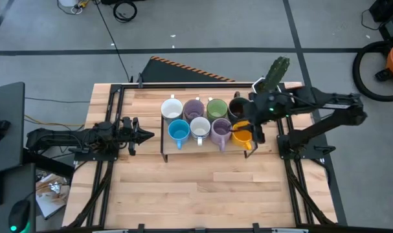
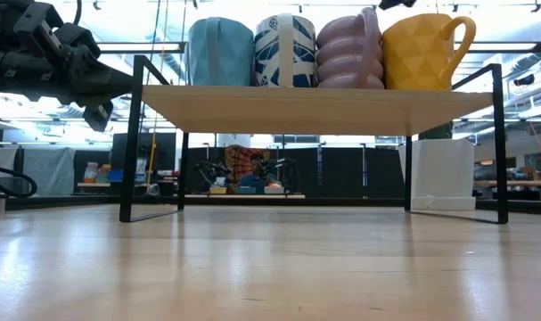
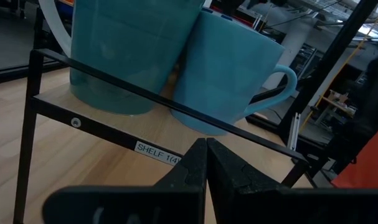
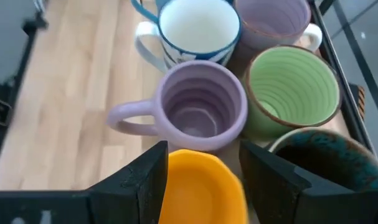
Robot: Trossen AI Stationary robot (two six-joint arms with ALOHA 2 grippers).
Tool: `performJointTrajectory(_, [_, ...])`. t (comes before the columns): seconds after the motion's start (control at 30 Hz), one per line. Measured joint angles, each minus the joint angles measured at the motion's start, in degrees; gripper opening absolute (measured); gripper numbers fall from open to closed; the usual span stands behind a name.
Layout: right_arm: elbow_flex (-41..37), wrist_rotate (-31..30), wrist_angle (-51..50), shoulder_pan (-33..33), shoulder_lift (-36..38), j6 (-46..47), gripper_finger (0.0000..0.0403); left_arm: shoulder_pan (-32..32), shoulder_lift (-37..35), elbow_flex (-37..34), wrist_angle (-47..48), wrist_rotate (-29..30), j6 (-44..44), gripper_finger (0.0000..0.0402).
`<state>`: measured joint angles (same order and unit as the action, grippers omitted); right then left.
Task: Place coffee mugs
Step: Return to Home Position
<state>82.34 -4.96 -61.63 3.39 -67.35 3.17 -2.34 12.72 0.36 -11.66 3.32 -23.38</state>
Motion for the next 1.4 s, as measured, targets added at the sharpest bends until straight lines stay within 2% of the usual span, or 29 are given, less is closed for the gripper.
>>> performJointTrajectory(0.37, [-20.64,-6.06,19.08,4.64,19.89,2.69,0.0203,0.02,-0.01,0.55,-0.79,-3.10,5.66,0.0013])
performJointTrajectory(0.57, [-31.79,-6.40,29.68,6.10,31.72,3.66,0.0203,0.04,-0.04,0.61,-2.00,-9.00,10.91,0.0013])
performJointTrajectory(0.8, [-41.01,-6.22,39.90,6.44,45.35,2.44,0.0203,0.02,-0.06,0.17,-5.12,-9.14,12.66,0.0013])
performJointTrajectory(1.07, [-47.31,-7.42,41.41,6.41,55.25,2.15,0.0203,0.02,-0.01,0.17,-4.76,-6.15,12.26,0.0013])
performJointTrajectory(1.23, [-55.94,-10.84,51.64,6.41,58.96,-1.16,0.0203,0.02,-0.01,0.15,-4.79,-4.53,12.00,0.0013])
performJointTrajectory(1.4, [-62.55,-11.75,54.43,6.41,62.02,-0.97,0.0203,0.02,-0.01,0.15,-4.76,-4.85,8.96,0.0013])
